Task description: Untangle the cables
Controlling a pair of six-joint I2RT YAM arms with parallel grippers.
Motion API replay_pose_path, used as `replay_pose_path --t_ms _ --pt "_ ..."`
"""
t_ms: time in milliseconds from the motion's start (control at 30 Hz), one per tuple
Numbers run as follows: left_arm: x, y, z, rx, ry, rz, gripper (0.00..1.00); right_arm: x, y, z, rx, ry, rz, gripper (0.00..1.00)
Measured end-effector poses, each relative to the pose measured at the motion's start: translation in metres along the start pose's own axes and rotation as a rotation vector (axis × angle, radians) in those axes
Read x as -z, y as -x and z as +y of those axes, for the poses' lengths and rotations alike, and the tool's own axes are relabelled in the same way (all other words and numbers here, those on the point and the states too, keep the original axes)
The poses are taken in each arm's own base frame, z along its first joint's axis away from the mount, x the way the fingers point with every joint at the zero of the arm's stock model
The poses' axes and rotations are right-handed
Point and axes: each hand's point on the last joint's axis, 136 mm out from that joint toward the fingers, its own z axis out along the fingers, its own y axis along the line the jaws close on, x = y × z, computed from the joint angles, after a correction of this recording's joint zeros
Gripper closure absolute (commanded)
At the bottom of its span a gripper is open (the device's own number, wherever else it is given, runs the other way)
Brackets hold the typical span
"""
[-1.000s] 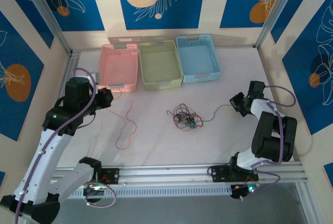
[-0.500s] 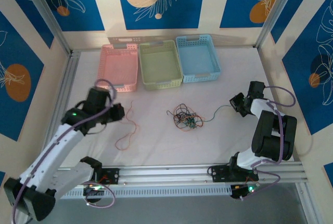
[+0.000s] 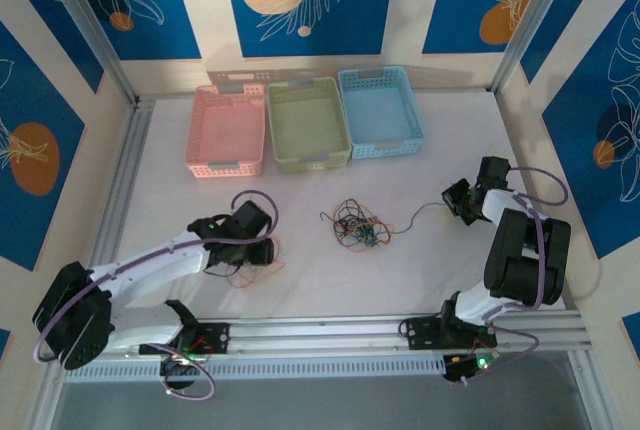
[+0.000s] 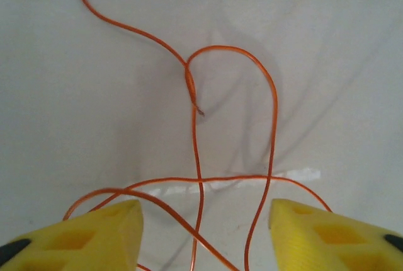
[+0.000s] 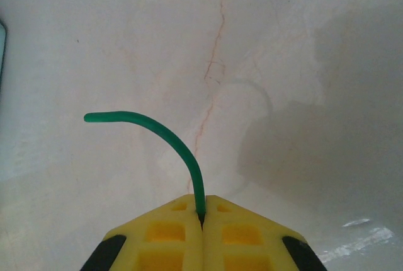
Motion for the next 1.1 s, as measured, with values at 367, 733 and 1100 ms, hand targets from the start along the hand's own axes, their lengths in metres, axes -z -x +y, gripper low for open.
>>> replay_pose_path --t_ms 367,733,1100 --pt "-0.033 -0.012 0.003 -0.042 0.079 0.076 0.33 0.0 0.0 0.001 0.0 0.003 0.002 1.0" --pt "-0.041 -0.011 0.0 -0.108 0.121 0.08 0.84 0.0 0.0 0.001 0.0 0.003 0.002 1.0" --pt "-0.005 0.02 -0.018 -0.139 0.091 0.001 1.0 0.0 0.0 0.001 0.001 0.005 0.0 1.0"
